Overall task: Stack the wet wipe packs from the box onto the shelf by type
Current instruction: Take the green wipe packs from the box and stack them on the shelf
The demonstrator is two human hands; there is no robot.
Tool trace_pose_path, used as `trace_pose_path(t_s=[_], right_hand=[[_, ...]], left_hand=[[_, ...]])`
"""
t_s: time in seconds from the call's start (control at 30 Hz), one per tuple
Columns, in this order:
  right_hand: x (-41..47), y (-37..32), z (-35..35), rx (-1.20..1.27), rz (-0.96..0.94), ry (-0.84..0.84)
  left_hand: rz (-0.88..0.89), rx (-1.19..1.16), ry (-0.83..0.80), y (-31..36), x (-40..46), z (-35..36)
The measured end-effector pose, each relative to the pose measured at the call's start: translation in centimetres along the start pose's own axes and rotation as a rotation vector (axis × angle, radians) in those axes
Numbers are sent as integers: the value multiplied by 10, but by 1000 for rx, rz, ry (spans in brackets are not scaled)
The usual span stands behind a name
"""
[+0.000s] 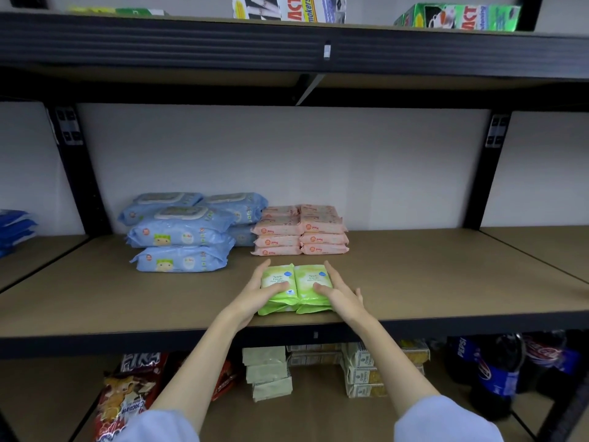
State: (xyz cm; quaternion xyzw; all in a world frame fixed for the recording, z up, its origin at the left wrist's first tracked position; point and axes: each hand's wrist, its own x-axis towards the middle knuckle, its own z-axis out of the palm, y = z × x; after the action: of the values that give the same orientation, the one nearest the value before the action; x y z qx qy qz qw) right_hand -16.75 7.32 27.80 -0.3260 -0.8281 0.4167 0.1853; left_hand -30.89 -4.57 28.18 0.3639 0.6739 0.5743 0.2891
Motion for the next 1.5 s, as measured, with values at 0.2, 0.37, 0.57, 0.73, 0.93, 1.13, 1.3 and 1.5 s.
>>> trace_pose_path(t_s=[0.2, 0.37, 0.57, 0.73, 0.93, 1.13, 1.3, 1.5], right_hand=[[-3, -1, 0, -50, -4, -25], [-3, -1, 0, -76, 0, -28], [-2, -2, 1, -97, 9, -23], [-3, -2, 0, -83, 2, -17], [-7, 0, 0, -72, -14, -16], [-43, 14, -1, 111, -149, 143], [-101, 48, 29, -303, -440, 368], [-154, 108, 89, -314, -261, 135]], left_hand=[[-30, 30, -2, -4, 2, -2], [-49, 36, -32, -4, 4, -5], [-36, 71, -11, -4, 3, -4], [-43, 88, 3, -6, 4, -3], [-29, 116, -6, 3, -6, 1], [163, 305, 197, 1, -54, 6], [417, 615, 298, -37, -124, 21], [99, 723, 89, -126, -172, 45]])
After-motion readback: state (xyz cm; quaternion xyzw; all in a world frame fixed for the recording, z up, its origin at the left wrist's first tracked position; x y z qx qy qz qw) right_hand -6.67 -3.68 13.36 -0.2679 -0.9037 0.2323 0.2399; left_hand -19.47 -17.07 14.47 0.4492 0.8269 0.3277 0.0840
